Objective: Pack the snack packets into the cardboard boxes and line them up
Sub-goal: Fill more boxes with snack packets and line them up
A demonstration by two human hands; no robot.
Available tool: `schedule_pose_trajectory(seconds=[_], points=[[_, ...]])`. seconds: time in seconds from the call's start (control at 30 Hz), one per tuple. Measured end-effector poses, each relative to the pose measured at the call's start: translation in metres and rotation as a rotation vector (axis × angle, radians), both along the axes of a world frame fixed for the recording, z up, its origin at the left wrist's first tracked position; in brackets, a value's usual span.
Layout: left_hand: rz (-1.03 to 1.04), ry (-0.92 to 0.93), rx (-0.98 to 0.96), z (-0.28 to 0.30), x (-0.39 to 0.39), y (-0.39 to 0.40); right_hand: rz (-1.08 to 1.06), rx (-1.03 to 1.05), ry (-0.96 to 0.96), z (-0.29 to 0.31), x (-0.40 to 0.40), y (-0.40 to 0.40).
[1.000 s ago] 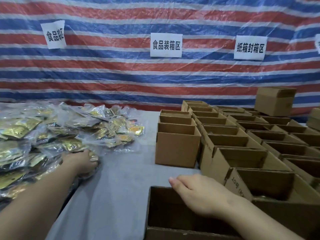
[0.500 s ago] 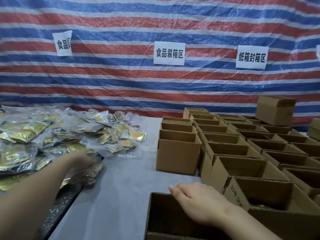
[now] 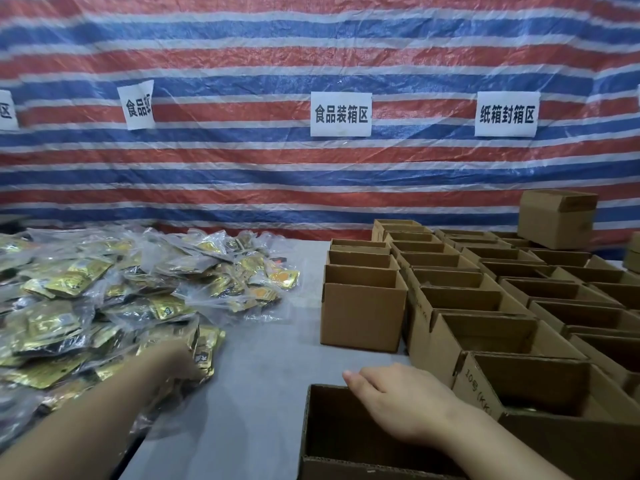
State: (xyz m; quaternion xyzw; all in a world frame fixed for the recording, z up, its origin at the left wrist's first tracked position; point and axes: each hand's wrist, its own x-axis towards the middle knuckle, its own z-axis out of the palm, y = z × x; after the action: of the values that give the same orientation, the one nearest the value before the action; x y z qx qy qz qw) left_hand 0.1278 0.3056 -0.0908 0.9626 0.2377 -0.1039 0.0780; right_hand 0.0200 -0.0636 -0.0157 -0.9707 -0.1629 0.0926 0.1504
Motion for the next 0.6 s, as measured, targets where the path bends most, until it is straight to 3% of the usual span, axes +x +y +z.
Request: schedule_pose_trajectory(seconds=[0.07, 0.13, 0.27, 0.33, 0.4, 0.6], points=[[0.03, 0.098, -0.012, 0.014, -0.004, 0.009, -0.002, 0.004, 0.001, 0.0, 0.001, 0.001], [0.073, 0.04, -0.104, 0.017, -0.008, 0.023, -0.005, 0.004, 0.006, 0.001, 0.001, 0.001], [0.08, -0.123, 0.067, 0.002, -0.028, 0.041, -0.011, 0.007, 0.024, 0.0, 0.003, 0.001], [0.079, -0.129, -0.095, -0.011, -0.034, 0.047, -0.008, 0.014, 0.026, 0.0, 0.004, 0.001], [0.043, -0.152, -0.141, -0.018, -0.038, 0.048, -0.01, 0.012, 0.02, 0.0, 0.005, 0.001], [-0.053, -0.295, 0.11, -0.022, -0.053, 0.034, -0.028, 0.028, 0.038, 0.001, 0.004, 0.0]])
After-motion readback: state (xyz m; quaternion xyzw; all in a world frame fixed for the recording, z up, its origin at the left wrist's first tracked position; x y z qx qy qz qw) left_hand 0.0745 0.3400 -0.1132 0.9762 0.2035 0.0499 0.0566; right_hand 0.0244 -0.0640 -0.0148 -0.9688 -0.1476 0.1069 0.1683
